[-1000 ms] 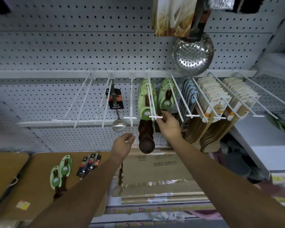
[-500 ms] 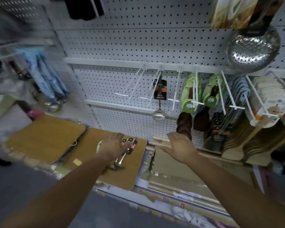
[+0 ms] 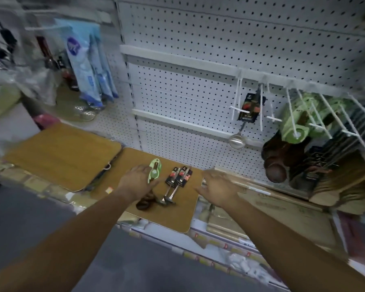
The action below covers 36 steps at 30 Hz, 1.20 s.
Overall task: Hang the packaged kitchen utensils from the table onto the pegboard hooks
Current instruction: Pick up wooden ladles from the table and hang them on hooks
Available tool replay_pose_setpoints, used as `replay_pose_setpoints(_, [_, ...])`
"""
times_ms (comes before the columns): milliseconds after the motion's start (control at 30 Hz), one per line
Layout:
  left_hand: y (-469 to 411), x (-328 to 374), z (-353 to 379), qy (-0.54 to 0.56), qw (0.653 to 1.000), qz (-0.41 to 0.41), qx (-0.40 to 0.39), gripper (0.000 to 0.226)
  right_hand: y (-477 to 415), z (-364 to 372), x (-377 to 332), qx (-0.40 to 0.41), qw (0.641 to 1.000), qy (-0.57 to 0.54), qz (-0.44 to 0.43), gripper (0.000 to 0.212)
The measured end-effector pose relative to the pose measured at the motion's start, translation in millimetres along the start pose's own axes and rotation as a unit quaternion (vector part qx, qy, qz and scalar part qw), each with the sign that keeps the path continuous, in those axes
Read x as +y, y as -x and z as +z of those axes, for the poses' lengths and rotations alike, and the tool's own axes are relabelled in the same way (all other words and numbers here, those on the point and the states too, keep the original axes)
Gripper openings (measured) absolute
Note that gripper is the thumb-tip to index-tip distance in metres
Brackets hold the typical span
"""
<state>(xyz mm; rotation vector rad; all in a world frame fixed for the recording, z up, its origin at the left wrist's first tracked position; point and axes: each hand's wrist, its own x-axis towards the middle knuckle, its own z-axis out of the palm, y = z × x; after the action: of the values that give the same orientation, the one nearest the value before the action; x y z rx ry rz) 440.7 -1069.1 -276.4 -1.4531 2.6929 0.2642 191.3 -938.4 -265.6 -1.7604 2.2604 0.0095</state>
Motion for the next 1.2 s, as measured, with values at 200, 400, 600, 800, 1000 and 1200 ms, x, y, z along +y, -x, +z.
replay_pose_setpoints(200, [-14, -71, 16, -0.007, 0.999, 0.025, -0.018, 0.073, -30, 22, -75, -0.011, 1.0, -0.005, 0.013, 0.074])
replay_pose_setpoints(400, [-47, -101, 58, 0.009, 0.998, 0.005, -0.062, 0.067, -74, 70, -94, -0.035, 0.999, -0.01, 0.029, 0.074])
replay_pose_setpoints(600, [-77, -121, 124, 0.029, 0.993, -0.041, -0.105, 0.062, -129, 139, -99, -0.097, 0.992, -0.069, 0.043, 0.074])
replay_pose_setpoints(800, [-111, -149, 191, 0.085, 0.981, -0.09, -0.15, 0.061, -190, 201, -107, -0.148, 0.984, -0.08, 0.057, 0.063])
replay_pose_setpoints(1000, [-157, -168, 252, 0.137, 0.968, -0.12, -0.174, 0.059, -255, 246, -111, -0.146, 0.979, -0.106, 0.097, 0.057])
replay_pose_setpoints(1200, [-199, -171, 300, 0.297, 0.915, -0.213, -0.172, 0.046, -310, 281, -118, -0.137, 0.944, -0.232, 0.189, 0.051])
